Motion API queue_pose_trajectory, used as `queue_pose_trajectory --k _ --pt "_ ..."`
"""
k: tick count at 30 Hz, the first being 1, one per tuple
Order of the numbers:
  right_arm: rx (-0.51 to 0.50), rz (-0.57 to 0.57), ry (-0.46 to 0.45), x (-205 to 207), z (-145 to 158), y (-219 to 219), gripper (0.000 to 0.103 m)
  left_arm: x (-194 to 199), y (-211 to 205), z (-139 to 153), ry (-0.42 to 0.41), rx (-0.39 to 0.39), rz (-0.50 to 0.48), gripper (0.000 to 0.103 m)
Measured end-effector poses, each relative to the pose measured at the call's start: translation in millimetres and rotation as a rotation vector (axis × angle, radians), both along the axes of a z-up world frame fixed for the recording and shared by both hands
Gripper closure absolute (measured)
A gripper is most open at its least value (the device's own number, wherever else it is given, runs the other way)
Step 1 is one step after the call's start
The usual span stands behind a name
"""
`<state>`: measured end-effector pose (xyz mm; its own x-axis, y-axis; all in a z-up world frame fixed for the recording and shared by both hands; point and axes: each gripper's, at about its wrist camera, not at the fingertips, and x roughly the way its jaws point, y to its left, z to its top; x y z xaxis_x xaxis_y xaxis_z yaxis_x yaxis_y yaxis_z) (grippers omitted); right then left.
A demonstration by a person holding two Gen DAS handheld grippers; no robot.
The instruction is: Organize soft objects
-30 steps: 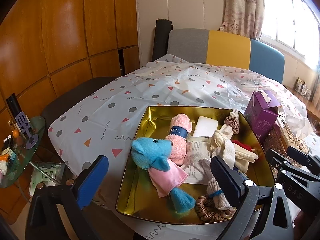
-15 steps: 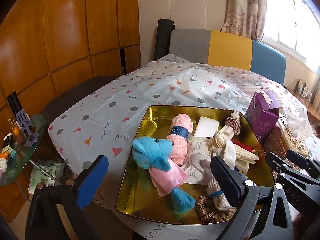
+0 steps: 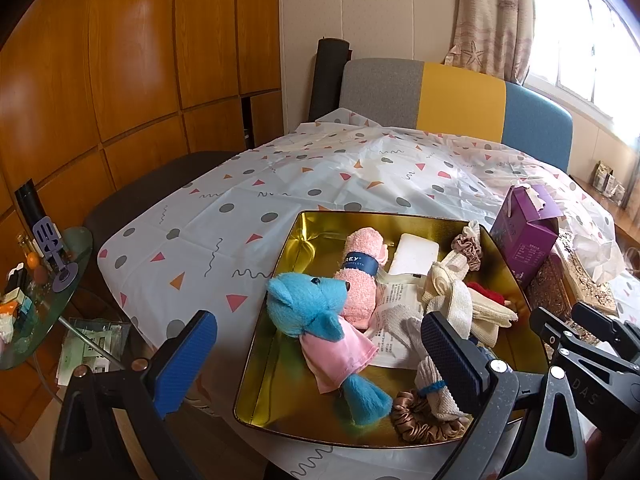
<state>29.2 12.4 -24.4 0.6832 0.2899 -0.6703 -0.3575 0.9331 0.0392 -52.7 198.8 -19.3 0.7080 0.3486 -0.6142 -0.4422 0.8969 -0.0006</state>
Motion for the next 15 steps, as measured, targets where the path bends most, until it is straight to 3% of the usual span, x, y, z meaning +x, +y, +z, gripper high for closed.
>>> queue_pose_trajectory --k 15 --pt "-0.004 0.001 0.006 0.5 -3.2 0.0 0.038 0.3 -2.6 -0.6 0.008 0.003 -0.002 0.000"
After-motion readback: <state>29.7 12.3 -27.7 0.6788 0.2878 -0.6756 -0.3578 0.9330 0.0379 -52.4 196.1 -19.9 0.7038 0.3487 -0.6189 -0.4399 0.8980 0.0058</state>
